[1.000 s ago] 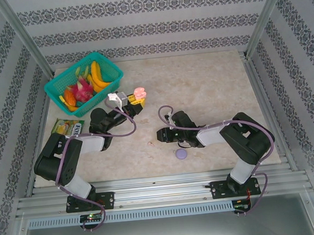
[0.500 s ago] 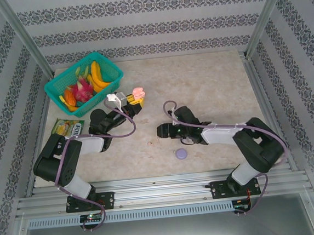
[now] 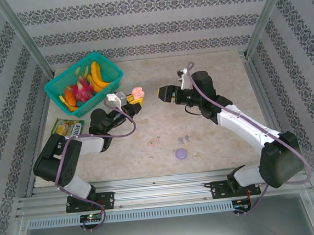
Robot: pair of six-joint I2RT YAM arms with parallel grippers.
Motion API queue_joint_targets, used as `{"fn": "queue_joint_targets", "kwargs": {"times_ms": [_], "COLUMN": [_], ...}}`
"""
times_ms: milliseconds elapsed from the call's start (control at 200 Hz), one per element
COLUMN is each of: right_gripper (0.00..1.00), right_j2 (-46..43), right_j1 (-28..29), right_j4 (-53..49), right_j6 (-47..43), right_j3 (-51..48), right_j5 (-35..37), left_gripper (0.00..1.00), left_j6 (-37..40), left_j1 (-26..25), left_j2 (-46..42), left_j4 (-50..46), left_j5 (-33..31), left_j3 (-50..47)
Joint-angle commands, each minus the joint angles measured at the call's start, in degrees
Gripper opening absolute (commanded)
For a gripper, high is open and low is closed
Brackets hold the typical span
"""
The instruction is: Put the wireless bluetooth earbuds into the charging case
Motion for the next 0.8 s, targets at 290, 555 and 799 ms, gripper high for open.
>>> {"fn": "queue_joint_targets", "kwargs": {"times_ms": [290, 555, 799], "right_gripper": [0.75, 0.74, 0.72], "right_j2": [3.88, 6.27, 9.72], "right_j1": [0.46, 0.48, 6.49], "right_j4": [-5.42, -11.49, -22.39], "right_j6": [-1.17, -1.43, -6.48], "right_j3": [7.36, 2.94, 2.43], "right_j5": [-7.95, -0.43, 8.83], "left_gripper": [0.00, 0.00, 0.00], "left_j6": [-1.10, 2.45, 2.09], "left_j1": [-0.75, -0.52, 1.98], "left_j2": [-0.73, -0.18, 1.66], "left_j4": [2.27, 3.44, 4.63], "left_j5": [1.64, -3.99, -3.91], "left_j3": [1.28, 1.64, 4.32]}}
